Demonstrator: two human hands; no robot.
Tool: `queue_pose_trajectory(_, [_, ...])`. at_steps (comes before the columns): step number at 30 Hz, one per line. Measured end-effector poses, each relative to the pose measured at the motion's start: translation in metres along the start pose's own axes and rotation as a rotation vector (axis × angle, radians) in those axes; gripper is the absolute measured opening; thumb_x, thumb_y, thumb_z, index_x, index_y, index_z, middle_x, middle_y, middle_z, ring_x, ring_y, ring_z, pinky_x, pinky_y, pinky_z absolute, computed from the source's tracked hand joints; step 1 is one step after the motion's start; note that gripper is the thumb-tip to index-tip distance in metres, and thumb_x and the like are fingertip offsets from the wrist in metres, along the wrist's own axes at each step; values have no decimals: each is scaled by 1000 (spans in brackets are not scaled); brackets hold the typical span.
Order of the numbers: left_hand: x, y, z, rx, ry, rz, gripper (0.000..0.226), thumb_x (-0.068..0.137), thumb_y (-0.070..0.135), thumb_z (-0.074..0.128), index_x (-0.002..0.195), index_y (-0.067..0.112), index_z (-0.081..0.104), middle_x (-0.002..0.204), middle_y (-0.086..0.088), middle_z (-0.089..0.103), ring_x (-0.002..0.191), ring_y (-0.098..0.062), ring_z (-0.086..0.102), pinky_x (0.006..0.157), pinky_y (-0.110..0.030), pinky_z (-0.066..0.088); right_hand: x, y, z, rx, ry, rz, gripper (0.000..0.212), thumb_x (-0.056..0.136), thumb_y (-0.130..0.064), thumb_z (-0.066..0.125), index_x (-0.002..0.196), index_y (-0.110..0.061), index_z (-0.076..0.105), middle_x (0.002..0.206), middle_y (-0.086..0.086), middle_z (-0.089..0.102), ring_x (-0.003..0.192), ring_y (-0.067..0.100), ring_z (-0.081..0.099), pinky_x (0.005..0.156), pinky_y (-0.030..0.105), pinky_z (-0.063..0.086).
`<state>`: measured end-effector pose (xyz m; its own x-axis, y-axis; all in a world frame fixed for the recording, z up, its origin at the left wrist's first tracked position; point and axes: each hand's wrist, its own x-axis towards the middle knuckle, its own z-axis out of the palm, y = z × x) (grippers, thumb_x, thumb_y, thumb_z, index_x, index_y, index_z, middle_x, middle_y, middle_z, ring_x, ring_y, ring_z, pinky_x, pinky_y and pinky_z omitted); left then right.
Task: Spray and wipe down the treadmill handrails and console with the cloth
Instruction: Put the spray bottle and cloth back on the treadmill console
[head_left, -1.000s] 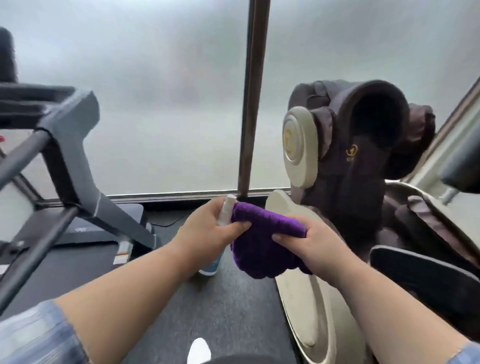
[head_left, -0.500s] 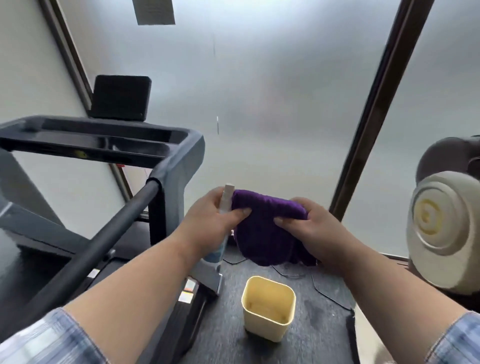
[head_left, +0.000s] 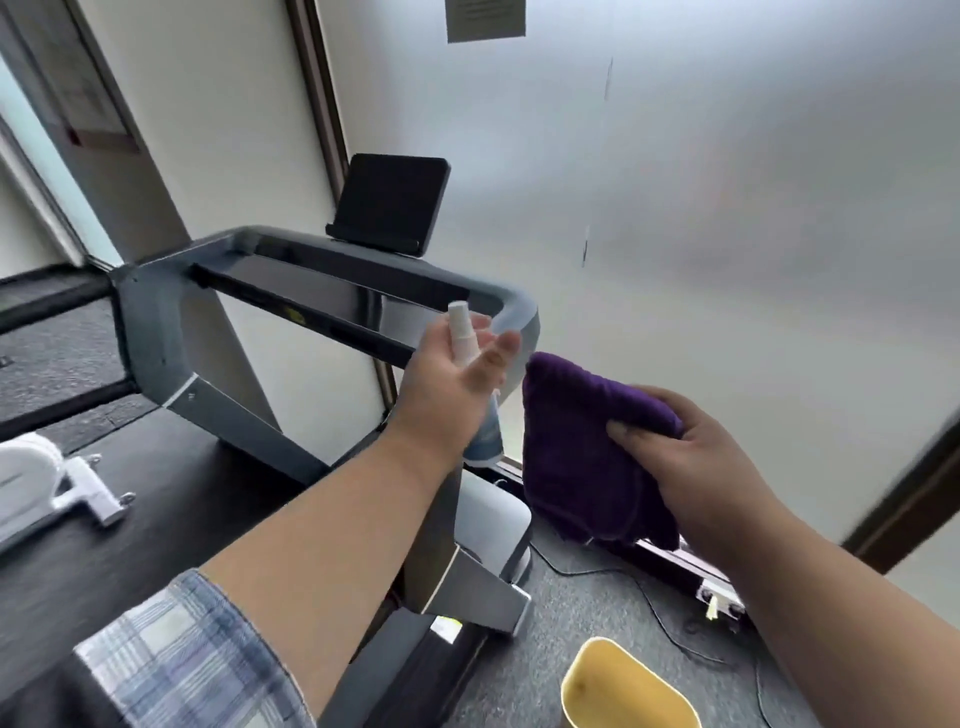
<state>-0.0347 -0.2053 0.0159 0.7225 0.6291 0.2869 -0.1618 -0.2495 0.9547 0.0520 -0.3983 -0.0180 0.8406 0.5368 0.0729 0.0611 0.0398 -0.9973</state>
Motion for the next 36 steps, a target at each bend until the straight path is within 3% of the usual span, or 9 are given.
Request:
queue_pose_trajectory(3, [61, 5, -3, 30, 201, 12, 37, 77, 46, 64, 106, 27, 49, 101, 1, 63, 97, -22, 66, 89, -41, 54, 22, 0, -7, 10, -37, 14, 26, 89, -9, 70, 105, -29, 75, 101, 4, 76, 98, 26, 72, 93, 54, 55])
queue_pose_trajectory(6, [123, 0, -4, 179, 300, -30, 46, 79, 24, 53, 123, 18, 40, 122, -5, 51, 105, -22, 56, 90, -33, 47, 36, 5, -13, 10, -69, 42, 26, 89, -10, 71, 106, -29, 75, 101, 4, 76, 98, 25, 72, 93, 54, 55])
queue_pose_trajectory(11, [181, -42, 0, 529, 215, -117, 58, 93, 16, 57, 139, 14, 23, 141, -7, 35, 108, -16, 43, 88, -25, 35, 37, 18, -28, -78, -78, 72, 26, 88, -12, 73, 101, -35, 75, 95, -1, 77, 91, 18, 74, 86, 46, 59])
queue_pose_trajectory(21, [195, -83, -5, 580, 88, -119, 70, 90, 20, 68, 144, 20, 24, 141, -6, 38, 120, -23, 47, 94, -27, 35, 27, 34, -47, -132, -6, 153, 28, 87, -13, 73, 101, -38, 74, 94, 1, 76, 88, 30, 73, 82, 63, 56])
queue_pose_trajectory(26, [201, -74, -22, 613, 74, -150, 103, 81, 46, 73, 150, 36, -3, 156, -4, 30, 131, -23, 42, 110, -36, 33, 19, 31, -52, -100, 13, 143, 24, 88, -14, 72, 103, -33, 74, 97, 3, 76, 91, 29, 73, 82, 64, 56])
queue_pose_trajectory(29, [248, -120, -7, 624, 164, -121, 113, 68, 83, 43, 152, 20, 3, 159, -11, 26, 135, -20, 39, 109, -24, 25, 5, 40, -74, -68, 83, 169, 21, 88, -14, 73, 102, -29, 74, 97, 1, 77, 92, 20, 74, 89, 51, 58])
queue_pose_trajectory(31, [212, -129, 40, 628, 48, 35, 108, 72, 90, 34, 151, 16, 25, 150, -8, 42, 128, -15, 48, 105, -16, 32, -2, 50, -93, -16, 145, 202, 19, 89, -11, 72, 102, -25, 73, 97, 4, 77, 93, 23, 74, 88, 48, 59])
queue_pose_trajectory(33, [119, -74, 98, 570, -113, 186, 93, 81, 81, 44, 146, 16, 34, 141, -2, 50, 119, -6, 52, 96, -7, 35, -9, 61, -109, 56, 192, 238, 20, 90, -7, 69, 107, -18, 72, 100, 10, 76, 94, 27, 74, 86, 47, 59])
queue_pose_trajectory(36, [32, -42, 143, 425, -370, 295, 85, 86, 65, 55, 149, 16, 26, 141, -1, 48, 121, -4, 49, 101, -8, 33, -17, 76, -130, 183, 212, 291, 22, 93, -5, 64, 114, -8, 68, 109, 21, 72, 95, 32, 71, 87, 47, 59])
